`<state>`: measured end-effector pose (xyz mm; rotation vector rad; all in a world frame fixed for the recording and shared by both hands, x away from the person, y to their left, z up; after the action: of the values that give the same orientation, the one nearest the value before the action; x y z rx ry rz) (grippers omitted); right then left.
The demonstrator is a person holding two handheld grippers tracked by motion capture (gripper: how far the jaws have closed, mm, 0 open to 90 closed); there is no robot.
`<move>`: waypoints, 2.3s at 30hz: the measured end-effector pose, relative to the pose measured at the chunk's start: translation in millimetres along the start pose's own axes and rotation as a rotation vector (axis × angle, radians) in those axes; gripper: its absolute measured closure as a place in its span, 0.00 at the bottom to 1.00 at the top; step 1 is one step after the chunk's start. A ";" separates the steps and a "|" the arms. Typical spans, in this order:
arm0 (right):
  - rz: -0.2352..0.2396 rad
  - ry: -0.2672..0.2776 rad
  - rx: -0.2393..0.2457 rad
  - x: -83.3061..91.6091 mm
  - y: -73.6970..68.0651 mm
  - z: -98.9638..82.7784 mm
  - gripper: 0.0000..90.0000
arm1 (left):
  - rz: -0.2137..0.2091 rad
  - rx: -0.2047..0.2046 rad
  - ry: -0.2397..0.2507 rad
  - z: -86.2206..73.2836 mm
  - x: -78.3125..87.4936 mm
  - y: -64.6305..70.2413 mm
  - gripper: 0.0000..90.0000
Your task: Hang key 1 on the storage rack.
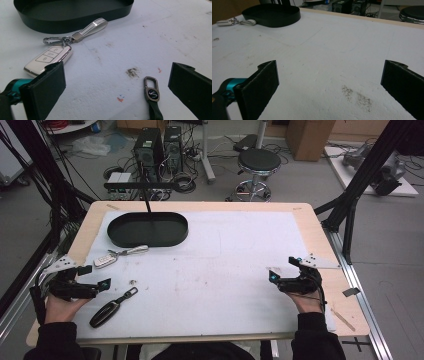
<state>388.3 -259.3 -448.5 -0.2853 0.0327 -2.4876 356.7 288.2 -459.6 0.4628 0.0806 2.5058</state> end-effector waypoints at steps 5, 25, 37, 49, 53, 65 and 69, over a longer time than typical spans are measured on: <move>0.004 -0.016 -0.001 -1.5 -2.6 -1.4 0.01 | 0.009 -0.009 -0.008 -1.1 -1.0 -0.5 0.02; -0.022 -0.019 0.009 -2.2 0.1 -2.5 0.01 | 0.031 -0.072 -0.034 5.0 -5.1 2.1 0.02; -0.027 -0.025 0.011 -2.3 1.2 -3.5 0.01 | 0.010 -0.107 -0.083 15.0 -18.1 7.3 0.02; -0.031 -0.029 0.010 -1.6 3.6 -4.3 0.01 | -0.004 -0.189 -0.159 21.8 -32.6 1.0 0.02; -0.042 -0.040 0.012 -2.7 5.5 -6.7 0.01 | 0.003 -0.194 -0.176 21.6 -36.9 -2.2 0.02; -0.047 -0.051 0.027 -3.3 5.1 -9.0 0.01 | -0.020 -0.244 -0.262 25.1 -52.7 -9.3 0.02; -0.051 -0.055 0.023 -3.3 5.7 -9.6 0.01 | -0.036 -0.231 -0.251 31.7 -57.5 -9.7 0.02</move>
<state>392.2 -262.4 -459.0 -0.3485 -0.0257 -2.5280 417.1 262.6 -449.1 0.6659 -0.2917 2.3643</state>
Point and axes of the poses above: each handheld gripper's, and its own axes: x roughly backward along the jaws, z roughly out of its top, y roughly to its right, the point moved 10 cm from there along -x, roughly forward along the jaws, and after that the axes turned 12 degrees about y, right-handed, at the moved point
